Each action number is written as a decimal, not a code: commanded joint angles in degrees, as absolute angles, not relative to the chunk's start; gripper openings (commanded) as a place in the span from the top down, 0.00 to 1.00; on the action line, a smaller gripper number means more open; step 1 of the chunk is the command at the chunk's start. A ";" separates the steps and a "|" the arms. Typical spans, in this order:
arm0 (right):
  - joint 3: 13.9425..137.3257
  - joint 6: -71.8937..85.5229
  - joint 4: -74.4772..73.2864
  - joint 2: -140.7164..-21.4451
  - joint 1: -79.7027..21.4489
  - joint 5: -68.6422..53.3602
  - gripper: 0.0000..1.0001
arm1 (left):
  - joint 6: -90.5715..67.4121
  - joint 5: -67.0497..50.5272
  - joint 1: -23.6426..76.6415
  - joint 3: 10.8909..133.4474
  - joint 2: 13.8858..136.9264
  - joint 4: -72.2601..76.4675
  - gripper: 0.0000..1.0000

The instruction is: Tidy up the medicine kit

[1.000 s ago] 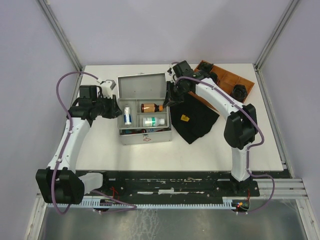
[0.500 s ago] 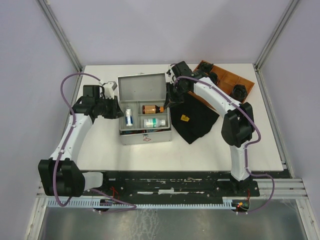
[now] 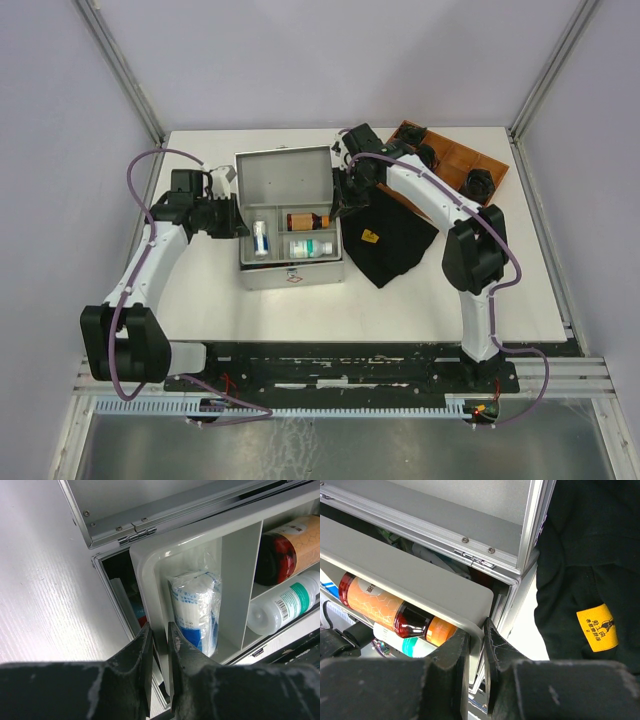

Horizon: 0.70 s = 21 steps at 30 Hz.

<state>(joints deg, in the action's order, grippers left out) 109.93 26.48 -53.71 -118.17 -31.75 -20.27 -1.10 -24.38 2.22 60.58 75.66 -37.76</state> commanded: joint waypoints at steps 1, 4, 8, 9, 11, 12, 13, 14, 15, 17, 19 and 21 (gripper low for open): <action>113.90 24.83 -52.12 -117.74 -33.03 -24.43 0.84 | -1.94 -25.92 2.28 60.80 75.09 -37.54 0.97; 114.09 24.63 -52.24 -117.84 -33.36 -24.28 0.84 | -1.78 -25.68 2.25 60.24 74.52 -37.53 0.97; 114.26 23.61 -52.75 -117.82 -33.66 -23.38 0.84 | -1.42 -25.61 2.26 59.70 74.27 -37.68 0.97; 114.12 23.36 -52.81 -117.70 -33.63 -23.07 0.84 | -1.17 -25.67 2.24 59.56 74.27 -37.77 0.97; 113.64 23.08 -52.78 -117.46 -33.68 -22.82 0.84 | -0.91 -25.46 2.33 59.28 74.05 -37.84 0.94; 113.27 23.01 -52.63 -117.31 -33.80 -22.77 0.84 | -0.76 -25.49 2.29 59.10 73.89 -37.80 0.93; 113.02 23.03 -52.50 -117.18 -33.81 -22.71 0.84 | -0.59 -25.49 2.29 58.95 73.71 -37.79 0.91; 112.71 22.83 -52.47 -117.16 -33.93 -22.61 0.84 | -0.40 -25.49 2.30 58.83 73.47 -37.86 0.89; 112.53 22.73 -52.52 -117.14 -34.06 -22.47 0.84 | -0.29 -25.38 2.29 58.69 73.28 -37.88 0.88; 112.44 22.49 -52.56 -117.22 -34.27 -22.37 0.84 | -0.03 -25.32 2.28 58.46 72.69 -37.88 0.84; 112.43 22.31 -52.64 -117.22 -34.59 -22.17 0.84 | 0.23 -25.09 2.29 58.19 72.21 -37.88 0.79; 112.48 22.12 -52.67 -117.30 -34.75 -22.00 0.84 | 0.50 -24.61 2.29 58.03 71.80 -38.01 0.75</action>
